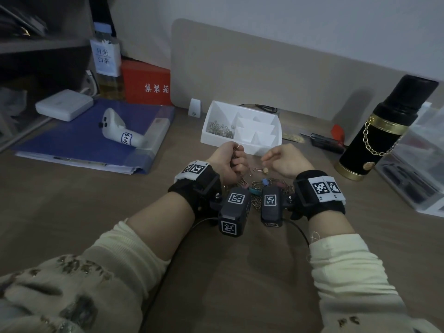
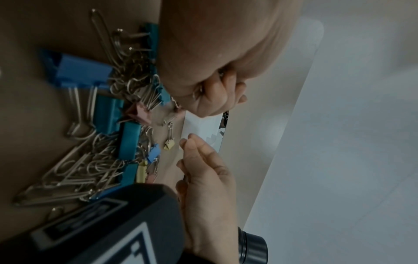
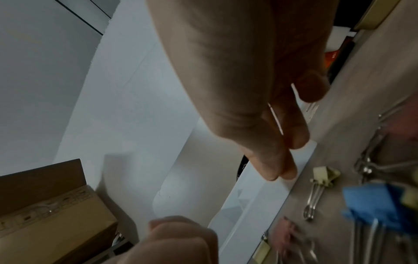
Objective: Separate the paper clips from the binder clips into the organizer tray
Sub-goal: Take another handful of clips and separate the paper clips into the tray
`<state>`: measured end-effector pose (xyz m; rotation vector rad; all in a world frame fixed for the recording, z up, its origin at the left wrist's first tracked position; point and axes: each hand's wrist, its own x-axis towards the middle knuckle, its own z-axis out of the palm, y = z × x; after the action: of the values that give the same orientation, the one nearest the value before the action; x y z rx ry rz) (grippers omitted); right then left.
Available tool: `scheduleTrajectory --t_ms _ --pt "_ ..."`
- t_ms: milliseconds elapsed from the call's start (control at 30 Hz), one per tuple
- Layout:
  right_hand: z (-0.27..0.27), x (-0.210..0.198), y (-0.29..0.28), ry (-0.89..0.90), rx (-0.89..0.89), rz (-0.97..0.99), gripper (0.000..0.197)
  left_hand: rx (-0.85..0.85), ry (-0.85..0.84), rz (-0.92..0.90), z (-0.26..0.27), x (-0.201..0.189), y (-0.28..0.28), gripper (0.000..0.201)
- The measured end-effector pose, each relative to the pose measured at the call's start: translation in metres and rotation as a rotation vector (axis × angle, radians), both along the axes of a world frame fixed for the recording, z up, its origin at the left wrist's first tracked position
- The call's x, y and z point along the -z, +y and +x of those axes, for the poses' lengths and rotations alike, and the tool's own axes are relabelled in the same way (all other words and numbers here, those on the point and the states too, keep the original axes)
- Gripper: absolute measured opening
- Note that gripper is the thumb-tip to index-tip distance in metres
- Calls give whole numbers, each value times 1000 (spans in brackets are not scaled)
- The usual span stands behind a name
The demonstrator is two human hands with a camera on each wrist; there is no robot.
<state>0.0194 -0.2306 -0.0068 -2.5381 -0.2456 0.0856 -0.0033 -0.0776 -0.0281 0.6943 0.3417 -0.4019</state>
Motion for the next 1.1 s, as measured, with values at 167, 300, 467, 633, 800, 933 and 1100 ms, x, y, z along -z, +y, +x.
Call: scheduleTrajectory --t_ms 167,300,467,633,800,933,1100 --pt "2 -4 -13 168 47 -242 28 0 3 2 0 0 0 37" --pt "5 0 -13 220 50 -292 30 -5 9 0 0 1 0 38" --pt "7 6 -11 218 86 -258 14 -6 13 1 0 1 0 38" --pt "7 9 -8 202 102 -302 13 -6 16 -2 0 1 0 38" --pt "6 10 -7 178 85 -278 17 -11 24 -4 0 2 0 38" --pt "6 6 -4 97 67 -240 10 -16 31 -9 -1 0 -1 38" --pt "-1 -7 12 -162 -119 4 7 55 5 -34 -5 -7 -8 39"
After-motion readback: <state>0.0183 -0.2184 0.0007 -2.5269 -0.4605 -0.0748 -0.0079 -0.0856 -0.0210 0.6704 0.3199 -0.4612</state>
